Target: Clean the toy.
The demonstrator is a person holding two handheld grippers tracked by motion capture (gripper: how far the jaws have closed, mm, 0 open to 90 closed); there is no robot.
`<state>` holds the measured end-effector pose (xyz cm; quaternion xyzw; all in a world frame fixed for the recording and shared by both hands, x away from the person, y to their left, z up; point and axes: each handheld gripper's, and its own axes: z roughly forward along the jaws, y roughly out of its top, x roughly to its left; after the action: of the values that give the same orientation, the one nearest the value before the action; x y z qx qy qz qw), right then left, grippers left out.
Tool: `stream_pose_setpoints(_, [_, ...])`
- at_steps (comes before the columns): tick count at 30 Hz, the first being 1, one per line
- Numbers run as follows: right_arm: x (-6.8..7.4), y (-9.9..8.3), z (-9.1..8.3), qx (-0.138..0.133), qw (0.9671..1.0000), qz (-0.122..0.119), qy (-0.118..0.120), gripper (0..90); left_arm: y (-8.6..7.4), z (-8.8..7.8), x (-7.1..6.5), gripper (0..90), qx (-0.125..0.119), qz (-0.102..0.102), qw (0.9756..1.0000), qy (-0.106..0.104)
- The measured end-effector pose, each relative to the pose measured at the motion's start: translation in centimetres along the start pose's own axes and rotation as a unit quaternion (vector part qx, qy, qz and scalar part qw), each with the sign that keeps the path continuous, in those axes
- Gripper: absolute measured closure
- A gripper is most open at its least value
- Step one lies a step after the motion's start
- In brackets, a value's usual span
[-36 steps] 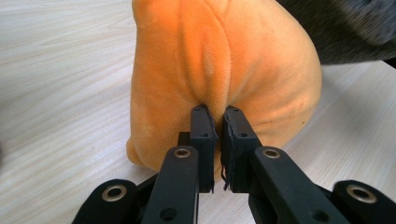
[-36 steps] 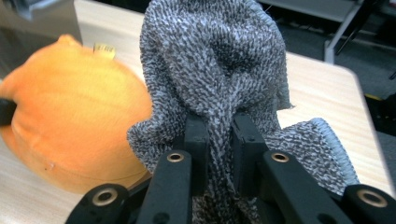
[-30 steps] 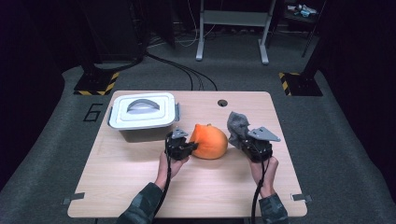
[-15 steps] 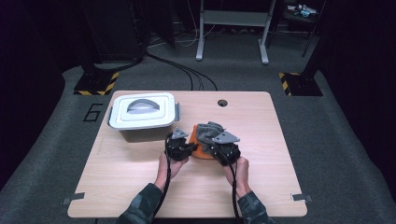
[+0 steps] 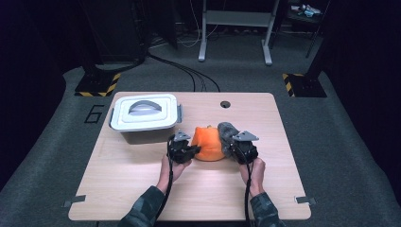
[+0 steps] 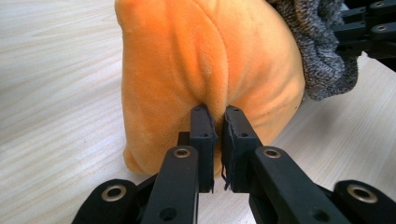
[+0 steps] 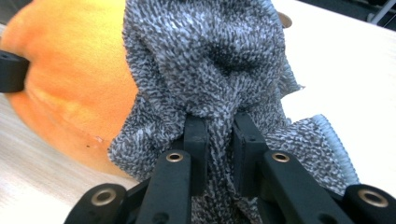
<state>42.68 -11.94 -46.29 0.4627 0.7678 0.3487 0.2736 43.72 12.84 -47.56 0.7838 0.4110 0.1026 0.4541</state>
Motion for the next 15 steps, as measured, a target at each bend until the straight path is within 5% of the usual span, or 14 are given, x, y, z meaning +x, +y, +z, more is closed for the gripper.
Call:
stream_pose_setpoints(5, [1.4,0.7,-1.8,-0.036,0.9990,-0.017,0.019,78.4,0.0,0.0,0.1,83.5,0.001,-0.004,1.0000,-0.001])
stream_pose_setpoints(8, [3.5,1.6,-2.8,-0.056,0.9967,-0.036,0.048,78.3,0.0,0.0,0.0,83.5,0.002,-0.001,1.0000,-0.001])
stream_pose_setpoints(11, [5.5,2.0,-2.4,-0.049,0.9949,-0.069,0.055,78.3,-0.1,-0.1,0.2,83.5,0.007,0.001,1.0000,0.000])
stream_pose_setpoints(15, [4.9,1.6,-1.1,-0.034,0.9964,-0.062,0.046,78.5,-0.1,0.0,0.3,83.5,0.002,-0.003,1.0000,0.001])
